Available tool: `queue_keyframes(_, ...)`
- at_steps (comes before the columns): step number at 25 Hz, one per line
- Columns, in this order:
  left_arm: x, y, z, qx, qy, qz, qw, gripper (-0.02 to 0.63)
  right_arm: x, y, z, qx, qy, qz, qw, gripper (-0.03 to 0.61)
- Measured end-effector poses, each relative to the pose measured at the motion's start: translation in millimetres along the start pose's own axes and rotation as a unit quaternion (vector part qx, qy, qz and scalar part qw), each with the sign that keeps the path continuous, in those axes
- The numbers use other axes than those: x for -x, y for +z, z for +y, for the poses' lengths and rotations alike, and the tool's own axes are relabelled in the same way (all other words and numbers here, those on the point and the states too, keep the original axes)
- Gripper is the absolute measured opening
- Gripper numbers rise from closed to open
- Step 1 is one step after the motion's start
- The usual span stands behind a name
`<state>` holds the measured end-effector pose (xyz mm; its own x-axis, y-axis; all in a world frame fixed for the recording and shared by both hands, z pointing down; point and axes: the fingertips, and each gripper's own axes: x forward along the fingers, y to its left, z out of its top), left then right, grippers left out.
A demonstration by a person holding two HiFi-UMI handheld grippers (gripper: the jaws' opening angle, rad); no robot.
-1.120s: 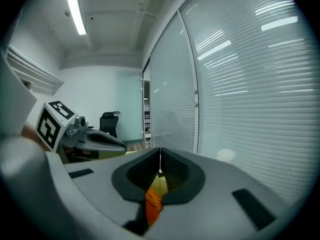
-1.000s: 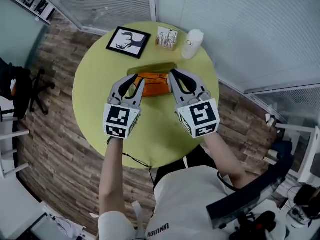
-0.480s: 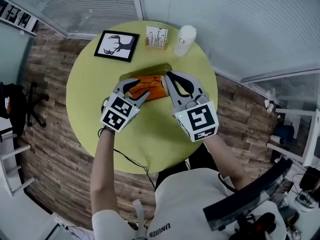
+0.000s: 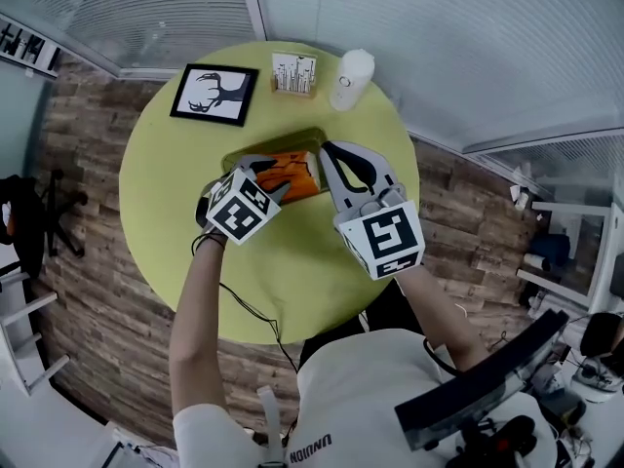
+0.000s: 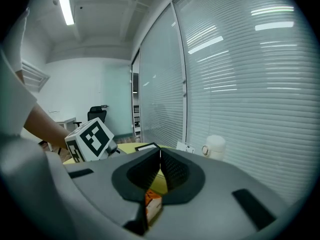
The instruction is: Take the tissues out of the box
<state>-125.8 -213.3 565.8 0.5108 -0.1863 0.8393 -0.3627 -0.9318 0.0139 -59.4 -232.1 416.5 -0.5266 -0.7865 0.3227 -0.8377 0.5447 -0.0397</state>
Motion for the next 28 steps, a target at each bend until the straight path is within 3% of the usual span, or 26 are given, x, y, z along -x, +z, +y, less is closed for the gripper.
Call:
queue_keyframes(6, -17, -3, -3, -0.014, -0.005, 0.035, 0.9993, 0.192, 1, 0, -3, 0.000, -0.001, 0.000, 1.000, 0.020)
queue_keyframes(9, -23, -6, -4, -0.018, -0.003, 0.047, 0.9987, 0.140, 0, -1, -6, -0.002, -0.003, 0.001, 1.000, 0.020)
queue_keyframes(11, -25, -6, -3, -0.019, 0.002, 0.047, 0.9987, 0.080, 0, -2, -8, -0.004, -0.005, 0.004, 1.000, 0.020)
queue_keyframes(16, -26, -6, -3, -0.020, 0.006, 0.050, 0.9985, 0.034, 1, -3, -8, -0.003, -0.006, 0.005, 1.000, 0.020)
queue_keyframes(22, -20, -5, -7, -0.015, 0.000, 0.049, 0.9987, 0.015, 1, -2, -8, -0.002, -0.002, 0.002, 1.000, 0.020)
queue_keyframes(28, -3, 6, -6, 0.001, 0.010, 0.019, 0.9998, 0.012, 1, 3, -6, 0.000, 0.003, -0.003, 1.000, 0.020)
